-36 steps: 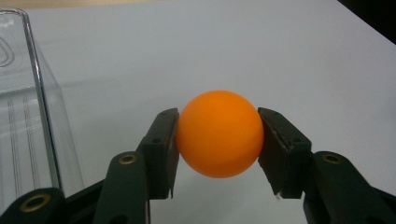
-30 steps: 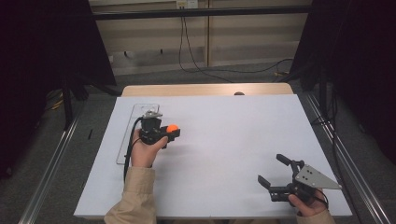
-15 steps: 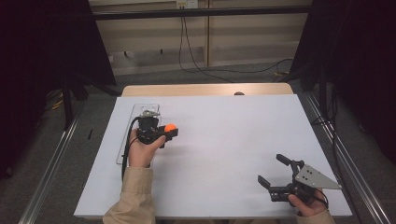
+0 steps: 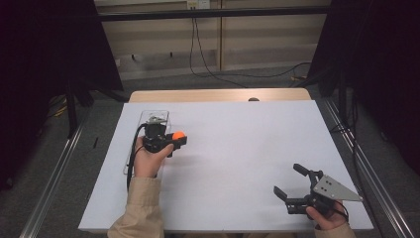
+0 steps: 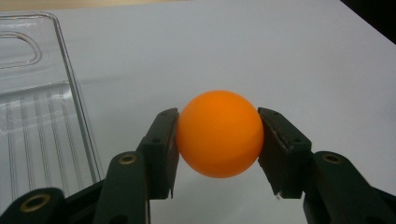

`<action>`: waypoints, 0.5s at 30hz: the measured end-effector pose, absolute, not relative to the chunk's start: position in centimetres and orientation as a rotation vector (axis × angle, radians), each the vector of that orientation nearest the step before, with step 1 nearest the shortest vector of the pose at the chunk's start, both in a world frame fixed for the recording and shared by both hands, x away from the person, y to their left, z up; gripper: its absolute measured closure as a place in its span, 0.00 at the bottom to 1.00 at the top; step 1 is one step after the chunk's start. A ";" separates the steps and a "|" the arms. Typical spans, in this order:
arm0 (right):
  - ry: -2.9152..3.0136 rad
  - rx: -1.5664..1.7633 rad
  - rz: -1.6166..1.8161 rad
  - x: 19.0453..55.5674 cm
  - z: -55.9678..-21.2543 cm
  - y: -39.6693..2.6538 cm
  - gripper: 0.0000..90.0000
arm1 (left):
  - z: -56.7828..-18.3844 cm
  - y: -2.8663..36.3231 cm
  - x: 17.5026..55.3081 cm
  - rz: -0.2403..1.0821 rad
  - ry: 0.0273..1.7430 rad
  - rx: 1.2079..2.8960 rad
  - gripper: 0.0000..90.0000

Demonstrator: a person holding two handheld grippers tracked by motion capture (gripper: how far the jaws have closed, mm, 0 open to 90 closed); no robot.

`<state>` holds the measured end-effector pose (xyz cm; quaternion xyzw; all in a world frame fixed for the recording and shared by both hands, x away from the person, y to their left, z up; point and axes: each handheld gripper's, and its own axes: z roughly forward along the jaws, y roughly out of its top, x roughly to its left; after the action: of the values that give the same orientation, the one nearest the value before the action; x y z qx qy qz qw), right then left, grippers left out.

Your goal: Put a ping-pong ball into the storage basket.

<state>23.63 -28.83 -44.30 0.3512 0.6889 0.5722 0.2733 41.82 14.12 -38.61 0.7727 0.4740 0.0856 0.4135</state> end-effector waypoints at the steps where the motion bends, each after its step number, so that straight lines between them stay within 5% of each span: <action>1: 1.854 0.946 1.539 23.6 -44.3 -28.8 0.02 | -38.6 14.1 41.8 0.214 1.192 1.943 0.57; 15: 1.854 0.945 1.542 23.6 -44.3 -28.8 0.02 | -38.3 14.5 41.7 0.217 1.194 1.940 0.56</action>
<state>23.63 -28.78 -44.29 0.3512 0.6888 0.5729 0.2722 41.75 14.52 -38.33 0.7719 0.4749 0.0863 0.4137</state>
